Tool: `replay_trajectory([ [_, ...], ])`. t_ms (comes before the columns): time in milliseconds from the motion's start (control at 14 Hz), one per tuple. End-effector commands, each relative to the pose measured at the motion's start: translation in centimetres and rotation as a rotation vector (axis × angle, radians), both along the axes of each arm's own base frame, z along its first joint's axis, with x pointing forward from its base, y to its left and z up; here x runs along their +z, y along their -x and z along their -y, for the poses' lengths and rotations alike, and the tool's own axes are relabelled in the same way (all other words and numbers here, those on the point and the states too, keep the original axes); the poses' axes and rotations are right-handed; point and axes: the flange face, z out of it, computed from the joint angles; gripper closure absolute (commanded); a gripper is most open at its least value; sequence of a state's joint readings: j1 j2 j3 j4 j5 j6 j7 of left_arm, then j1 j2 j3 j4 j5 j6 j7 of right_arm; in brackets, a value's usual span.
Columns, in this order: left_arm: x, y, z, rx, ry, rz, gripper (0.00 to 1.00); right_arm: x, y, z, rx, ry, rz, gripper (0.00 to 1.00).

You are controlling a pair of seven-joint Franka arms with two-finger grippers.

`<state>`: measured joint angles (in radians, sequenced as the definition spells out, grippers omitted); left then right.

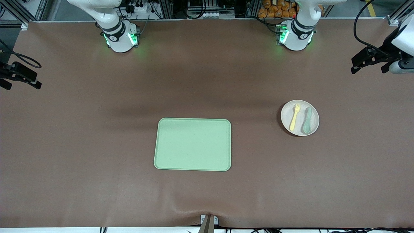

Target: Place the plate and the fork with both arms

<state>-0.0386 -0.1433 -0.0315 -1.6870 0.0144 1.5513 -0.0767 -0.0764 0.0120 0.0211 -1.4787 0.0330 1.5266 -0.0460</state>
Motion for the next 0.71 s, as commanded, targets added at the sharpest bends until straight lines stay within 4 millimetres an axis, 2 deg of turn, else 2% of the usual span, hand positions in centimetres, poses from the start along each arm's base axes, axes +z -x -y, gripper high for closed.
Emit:
replay_trajectory([
  [0,0.9,0.2,-0.3,0.008,-0.008,-0.001,0.00,0.3,0.3,0.3,-0.002,0.006,-0.001,0.00],
  [143,1.6,0.0,-0.6,0.011,-0.008,0.013,0.00,0.3,0.3,0.4,-0.003,0.006,-0.001,0.00],
  [286,0.2,-1.0,-1.2,0.011,-0.004,-0.014,0.00,0.2,0.3,0.4,-0.006,0.005,-0.002,0.00],
  [429,-2.7,-2.6,-2.5,0.033,0.001,-0.057,0.00,0.2,0.3,0.5,-0.008,0.005,-0.003,0.00],
  [643,-9.1,-4.0,-7.5,0.053,0.076,-0.053,0.00,0.2,0.3,0.5,-0.008,0.005,-0.003,0.00],
])
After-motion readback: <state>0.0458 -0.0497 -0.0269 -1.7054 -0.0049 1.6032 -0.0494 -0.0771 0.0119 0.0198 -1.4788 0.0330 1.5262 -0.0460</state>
